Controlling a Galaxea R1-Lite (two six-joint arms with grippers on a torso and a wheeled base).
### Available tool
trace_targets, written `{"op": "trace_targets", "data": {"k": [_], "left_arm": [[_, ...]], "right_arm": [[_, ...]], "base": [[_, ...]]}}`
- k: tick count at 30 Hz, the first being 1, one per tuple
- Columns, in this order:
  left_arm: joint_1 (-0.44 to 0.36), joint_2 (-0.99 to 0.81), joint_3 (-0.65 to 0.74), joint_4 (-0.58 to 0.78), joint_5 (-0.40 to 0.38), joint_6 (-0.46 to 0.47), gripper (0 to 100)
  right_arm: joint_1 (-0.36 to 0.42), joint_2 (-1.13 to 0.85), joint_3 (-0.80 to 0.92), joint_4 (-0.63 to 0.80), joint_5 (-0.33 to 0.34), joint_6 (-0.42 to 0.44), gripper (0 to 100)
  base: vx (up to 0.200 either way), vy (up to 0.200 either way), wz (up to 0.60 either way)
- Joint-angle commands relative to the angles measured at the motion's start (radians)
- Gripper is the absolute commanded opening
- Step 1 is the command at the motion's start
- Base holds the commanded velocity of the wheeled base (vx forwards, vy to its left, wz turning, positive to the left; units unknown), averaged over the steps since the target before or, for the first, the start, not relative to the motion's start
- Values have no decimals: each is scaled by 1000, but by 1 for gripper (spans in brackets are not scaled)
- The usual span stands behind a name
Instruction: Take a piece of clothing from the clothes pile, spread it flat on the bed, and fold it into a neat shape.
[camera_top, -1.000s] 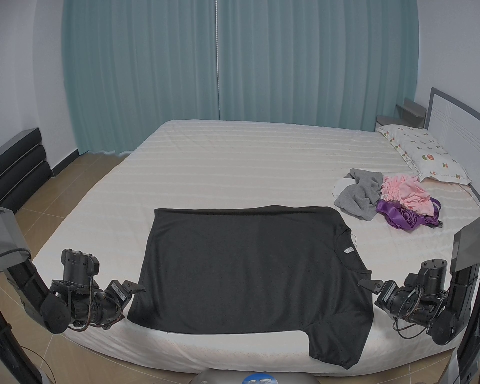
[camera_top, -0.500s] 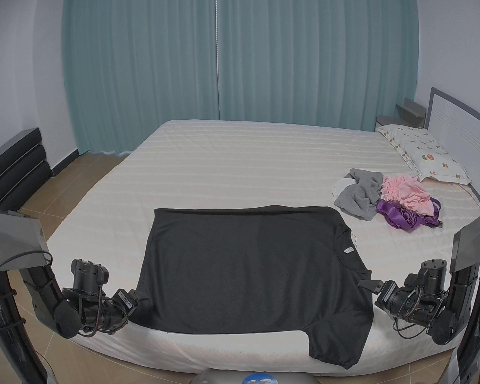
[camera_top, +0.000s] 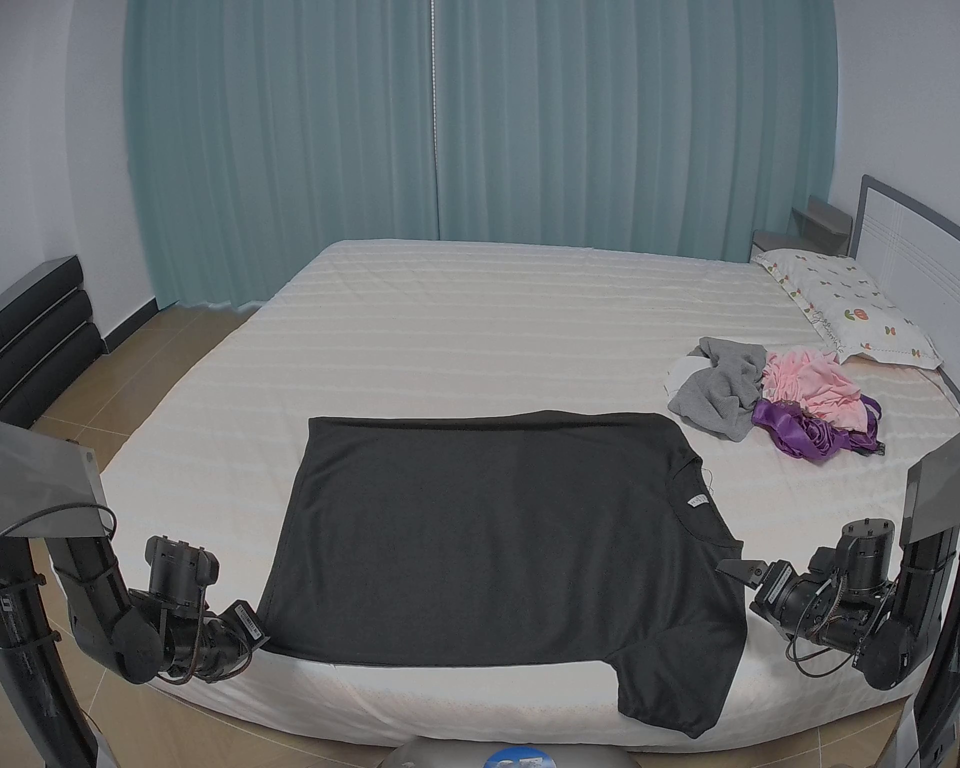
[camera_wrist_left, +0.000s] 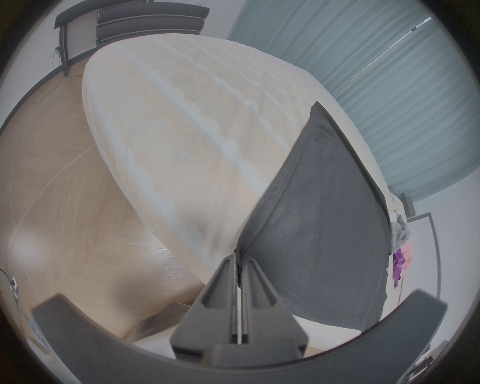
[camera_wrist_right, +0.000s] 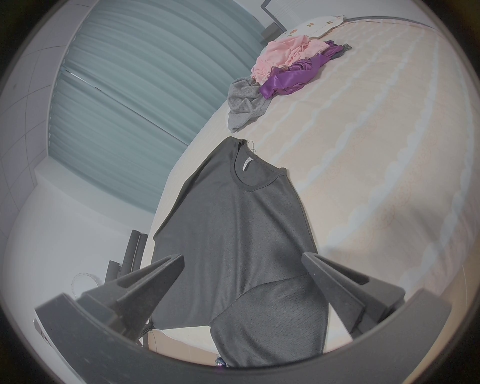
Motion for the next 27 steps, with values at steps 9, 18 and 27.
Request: {"op": "trace_targets", "data": {"k": [9,18,27], "left_arm": [[28,-11,22,-1,1,24,0],[27,-16,20,-4,-2,24,100],[25,13,25,-82,-51,41,100]], "right_arm": [[1,1,18,-13,0,6,100],[2,3,18,-13,0,6,100],[4,1,18,-13,2,8,100]], "base": [[0,0,0],[0,0,0],[0,0,0]]}}
